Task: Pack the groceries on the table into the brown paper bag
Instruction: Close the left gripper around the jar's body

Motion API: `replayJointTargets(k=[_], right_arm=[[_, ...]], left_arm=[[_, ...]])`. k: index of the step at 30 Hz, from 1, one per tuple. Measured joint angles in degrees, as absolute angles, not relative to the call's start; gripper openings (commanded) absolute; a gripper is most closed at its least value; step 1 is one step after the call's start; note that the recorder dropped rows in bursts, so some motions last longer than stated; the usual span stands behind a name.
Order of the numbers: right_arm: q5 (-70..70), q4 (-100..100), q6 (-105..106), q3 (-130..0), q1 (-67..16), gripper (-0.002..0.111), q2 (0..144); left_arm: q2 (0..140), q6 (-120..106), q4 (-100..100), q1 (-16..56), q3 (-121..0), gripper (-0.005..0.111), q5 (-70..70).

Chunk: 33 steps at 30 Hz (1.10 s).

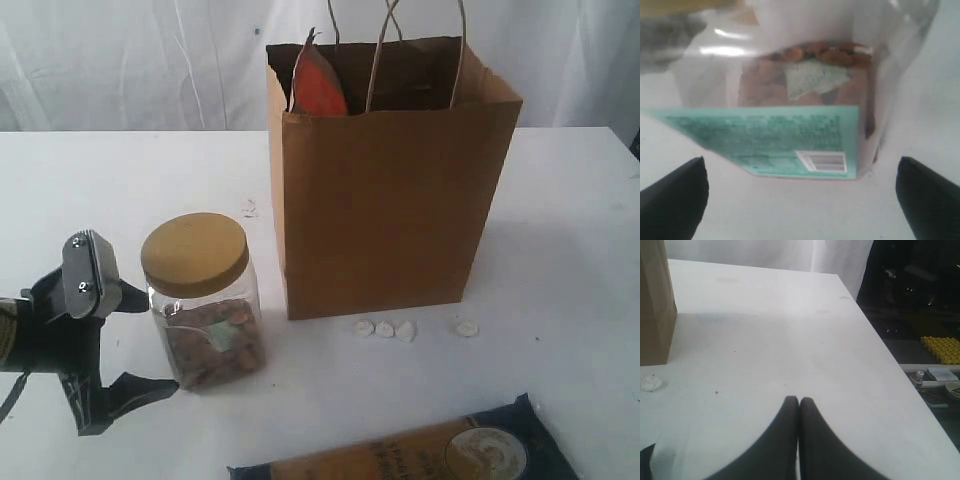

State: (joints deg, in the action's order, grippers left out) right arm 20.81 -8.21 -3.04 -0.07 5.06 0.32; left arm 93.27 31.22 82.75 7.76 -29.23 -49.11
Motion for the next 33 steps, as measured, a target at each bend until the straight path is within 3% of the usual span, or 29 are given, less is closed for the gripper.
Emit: replayJointTargets(k=[9,33], right_arm=[[20.81,-8.21,-3.04,-0.07,5.06,0.000,0.32],[20.81,-8.21,-3.04,-0.07,5.06,0.000,0.32]], left_arm=[[93.51,29.97,80.91,7.76,-31.77,0.105,-55.05],[93.51,22.03,75.16,7.76,-31.89,0.105,-52.48]])
